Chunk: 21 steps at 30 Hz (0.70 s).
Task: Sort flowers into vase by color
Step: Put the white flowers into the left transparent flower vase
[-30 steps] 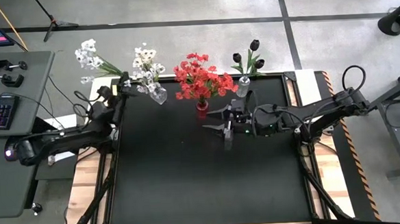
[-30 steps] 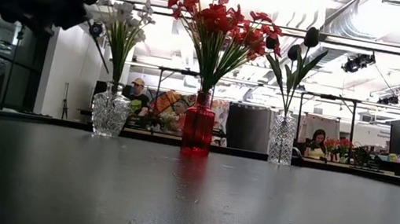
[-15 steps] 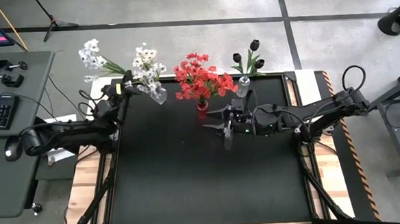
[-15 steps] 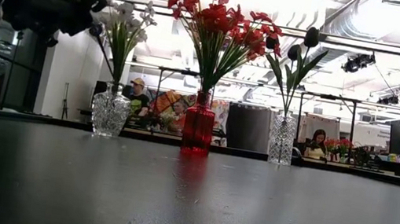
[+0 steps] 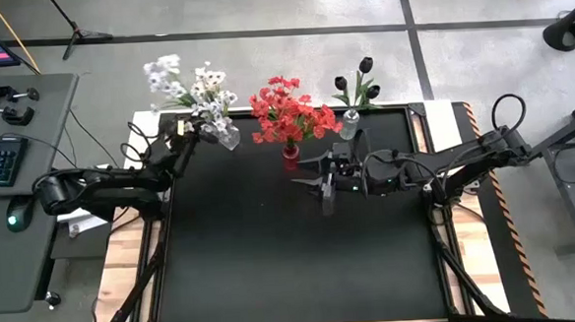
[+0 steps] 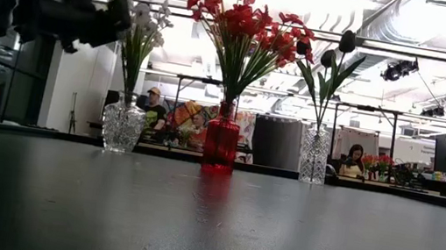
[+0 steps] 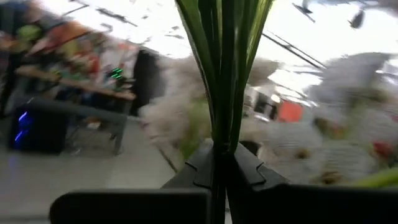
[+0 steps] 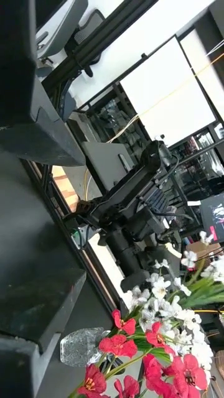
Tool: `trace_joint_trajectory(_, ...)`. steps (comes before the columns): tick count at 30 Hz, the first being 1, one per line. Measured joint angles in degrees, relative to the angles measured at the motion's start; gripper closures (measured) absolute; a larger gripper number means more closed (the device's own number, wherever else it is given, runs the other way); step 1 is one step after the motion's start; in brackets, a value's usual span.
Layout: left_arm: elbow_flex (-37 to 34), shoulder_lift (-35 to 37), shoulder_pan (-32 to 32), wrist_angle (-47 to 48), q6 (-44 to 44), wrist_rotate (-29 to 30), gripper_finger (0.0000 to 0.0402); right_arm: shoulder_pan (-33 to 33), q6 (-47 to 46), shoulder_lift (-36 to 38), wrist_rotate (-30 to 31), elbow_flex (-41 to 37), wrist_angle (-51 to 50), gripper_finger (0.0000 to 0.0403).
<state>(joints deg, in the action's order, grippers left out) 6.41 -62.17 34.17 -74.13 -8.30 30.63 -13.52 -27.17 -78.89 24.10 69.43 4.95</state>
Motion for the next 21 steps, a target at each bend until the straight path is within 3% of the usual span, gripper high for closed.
trace_joint_trajectory(4, 2.94, -0.14, -0.04, 5.16, 7.48, -5.02, 0.0401, 0.00, -0.03, 0.00, 0.00, 0.00, 0.00, 0.0130)
trace_joint_trajectory(9, 6.12, -0.03, -0.02, 15.88, 11.13, -5.66, 0.0400, 0.00, -0.03, 0.00, 0.00, 0.00, 0.00, 0.0130)
trace_joint_trajectory(21, 6.39, -0.03, -0.02, 26.19, 8.49, -5.02, 0.0399, 0.02, 0.14, 0.00, 0.02, -0.02, 0.00, 0.0130)
